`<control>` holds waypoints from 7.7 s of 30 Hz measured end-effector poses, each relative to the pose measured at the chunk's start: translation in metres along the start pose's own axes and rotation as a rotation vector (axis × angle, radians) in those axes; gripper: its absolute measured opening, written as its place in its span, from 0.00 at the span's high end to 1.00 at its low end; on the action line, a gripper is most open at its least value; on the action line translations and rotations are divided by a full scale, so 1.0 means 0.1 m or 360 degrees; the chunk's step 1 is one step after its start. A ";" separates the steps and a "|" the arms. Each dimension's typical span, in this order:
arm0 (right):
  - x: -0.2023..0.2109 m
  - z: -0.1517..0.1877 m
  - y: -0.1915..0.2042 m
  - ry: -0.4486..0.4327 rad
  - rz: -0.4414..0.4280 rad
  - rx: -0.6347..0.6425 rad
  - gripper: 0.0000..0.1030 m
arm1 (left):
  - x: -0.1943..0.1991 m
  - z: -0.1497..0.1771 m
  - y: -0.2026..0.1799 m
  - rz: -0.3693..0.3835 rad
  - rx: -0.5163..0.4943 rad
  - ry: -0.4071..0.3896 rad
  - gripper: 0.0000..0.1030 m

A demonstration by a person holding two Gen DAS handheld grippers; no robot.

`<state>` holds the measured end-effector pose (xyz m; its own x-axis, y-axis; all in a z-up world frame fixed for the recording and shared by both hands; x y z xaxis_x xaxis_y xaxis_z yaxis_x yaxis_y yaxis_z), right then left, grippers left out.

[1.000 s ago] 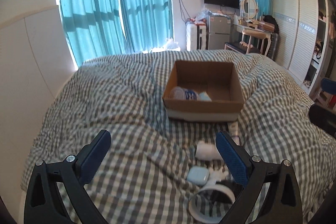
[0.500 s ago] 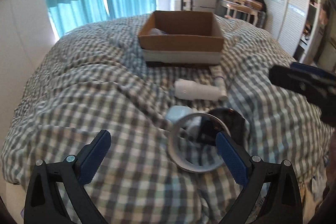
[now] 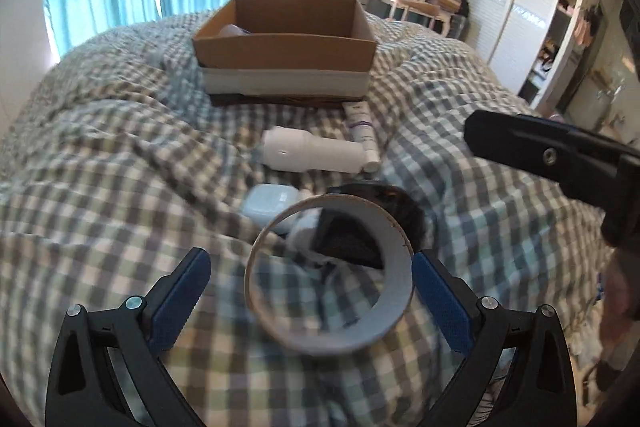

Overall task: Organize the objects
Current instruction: 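Grasp the tape roll with the left tool while the right tool grasps the black nozzle, then carry tape roll and black nozzle into the box and release both, then move the right tool to the white toothpaste tube and grasp it, then grasp the white bottle with the left tool while the right tool holds the toothpaste tube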

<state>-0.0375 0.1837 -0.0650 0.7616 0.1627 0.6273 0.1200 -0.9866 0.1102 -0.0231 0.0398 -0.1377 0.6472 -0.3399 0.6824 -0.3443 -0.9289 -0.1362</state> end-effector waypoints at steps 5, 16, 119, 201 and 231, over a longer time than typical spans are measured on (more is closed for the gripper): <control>-0.02 0.03 -0.01 0.0012 0.0007 -0.0005 0.15 | -0.10 0.10 -0.11 -0.0049 -0.0093 0.0090 0.00; -0.14 0.14 0.04 0.0058 -0.0008 0.0031 0.15 | 0.03 0.11 0.05 -0.0029 -0.0026 0.0062 0.22; -2.25 -2.18 -0.81 -0.0079 0.0006 0.0008 0.34 | -1.91 -2.61 0.53 -0.0188 -0.0348 -0.0177 0.04; -1.27 -0.40 -0.63 0.0283 0.0030 -0.0060 0.81 | -1.17 -0.73 0.13 -0.0276 -0.0185 0.0201 0.01; -1.34 -0.28 -0.70 0.0311 0.0050 -0.0094 0.82 | -1.72 -0.82 0.02 0.0011 -0.0195 0.0222 0.01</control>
<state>-0.1662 0.2309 -0.1354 0.6255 0.1361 0.7683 0.0563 -0.9900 0.1296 -0.1911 0.1090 -0.1963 0.5469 -0.3147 0.7758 -0.4342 -0.8989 -0.0585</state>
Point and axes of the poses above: each gripper's, at about its wrist camera, not at the fingertips, and x roughly against the way its jaws point, y to its left, z to its underside, the point moved 1 cm from there along -x, roughly the way its jaws point, and after that the axes turned 8 degrees about -y, right-handed, at the moved point
